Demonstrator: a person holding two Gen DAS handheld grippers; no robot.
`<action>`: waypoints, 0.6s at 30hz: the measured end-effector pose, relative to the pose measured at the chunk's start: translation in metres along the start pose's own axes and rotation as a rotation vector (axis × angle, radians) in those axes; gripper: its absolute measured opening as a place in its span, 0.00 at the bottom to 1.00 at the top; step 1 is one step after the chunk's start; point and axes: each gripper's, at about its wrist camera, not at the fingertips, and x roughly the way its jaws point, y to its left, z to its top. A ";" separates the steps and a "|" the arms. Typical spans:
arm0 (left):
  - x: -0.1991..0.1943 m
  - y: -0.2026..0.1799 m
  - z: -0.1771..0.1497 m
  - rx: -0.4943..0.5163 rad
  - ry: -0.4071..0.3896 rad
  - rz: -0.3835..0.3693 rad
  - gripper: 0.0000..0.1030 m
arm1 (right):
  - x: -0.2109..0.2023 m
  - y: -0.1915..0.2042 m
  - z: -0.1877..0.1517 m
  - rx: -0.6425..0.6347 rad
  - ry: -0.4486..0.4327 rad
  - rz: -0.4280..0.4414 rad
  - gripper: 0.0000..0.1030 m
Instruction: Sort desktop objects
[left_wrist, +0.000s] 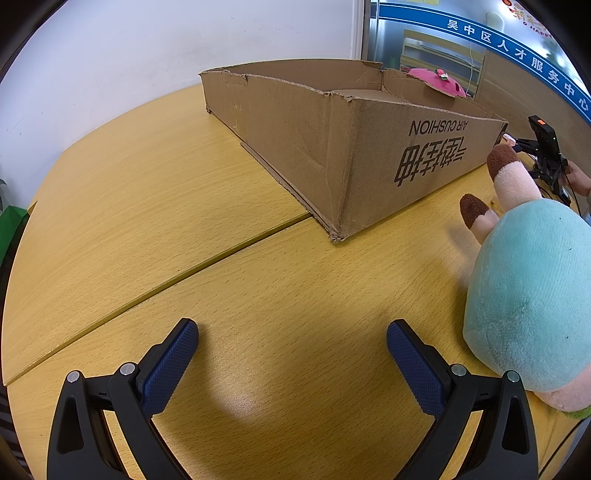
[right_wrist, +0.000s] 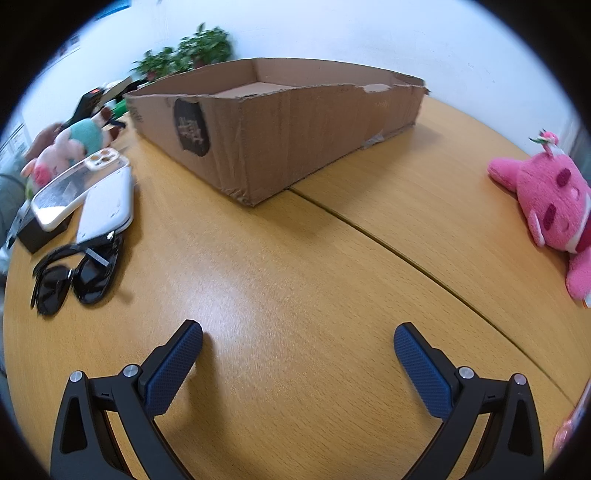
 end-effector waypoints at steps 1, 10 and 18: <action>0.000 0.000 0.000 0.000 0.000 0.000 1.00 | 0.010 -0.006 0.006 0.021 0.000 -0.015 1.00; -0.003 -0.008 0.002 -0.075 -0.001 0.053 1.00 | 0.032 -0.002 0.021 0.199 0.025 -0.140 1.00; -0.024 -0.009 -0.014 -0.278 -0.013 0.216 0.99 | -0.004 0.057 0.027 0.297 -0.013 -0.353 0.99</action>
